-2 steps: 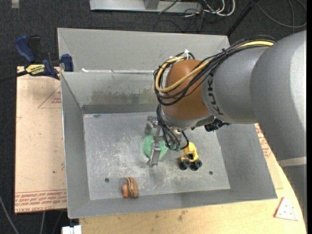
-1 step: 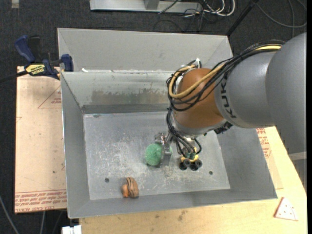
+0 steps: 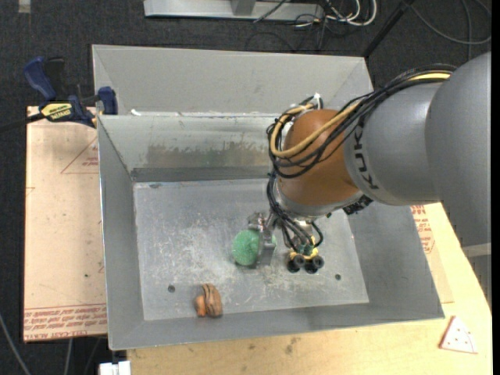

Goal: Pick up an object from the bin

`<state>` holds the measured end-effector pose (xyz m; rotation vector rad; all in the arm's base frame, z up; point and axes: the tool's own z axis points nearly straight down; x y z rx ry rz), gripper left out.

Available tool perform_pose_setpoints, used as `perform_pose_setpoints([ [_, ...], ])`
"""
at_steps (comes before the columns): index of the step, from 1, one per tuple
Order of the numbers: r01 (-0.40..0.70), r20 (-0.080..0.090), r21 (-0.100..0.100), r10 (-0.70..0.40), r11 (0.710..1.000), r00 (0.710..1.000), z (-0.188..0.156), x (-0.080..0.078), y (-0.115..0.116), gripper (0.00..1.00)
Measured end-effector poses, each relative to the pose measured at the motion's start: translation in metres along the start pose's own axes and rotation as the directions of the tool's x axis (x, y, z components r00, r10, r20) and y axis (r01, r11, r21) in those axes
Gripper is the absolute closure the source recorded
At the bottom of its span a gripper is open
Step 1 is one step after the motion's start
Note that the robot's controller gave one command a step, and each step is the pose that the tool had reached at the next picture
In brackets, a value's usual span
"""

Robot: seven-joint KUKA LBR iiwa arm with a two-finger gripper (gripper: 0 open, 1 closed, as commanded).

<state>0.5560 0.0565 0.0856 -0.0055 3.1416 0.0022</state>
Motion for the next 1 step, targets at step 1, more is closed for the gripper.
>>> perform_pose_setpoints([
  [1, 0.023, 0.012, 0.000, -0.023, 1.000, 1.000, -0.1773, 0.0110, 0.0022, 1.00],
])
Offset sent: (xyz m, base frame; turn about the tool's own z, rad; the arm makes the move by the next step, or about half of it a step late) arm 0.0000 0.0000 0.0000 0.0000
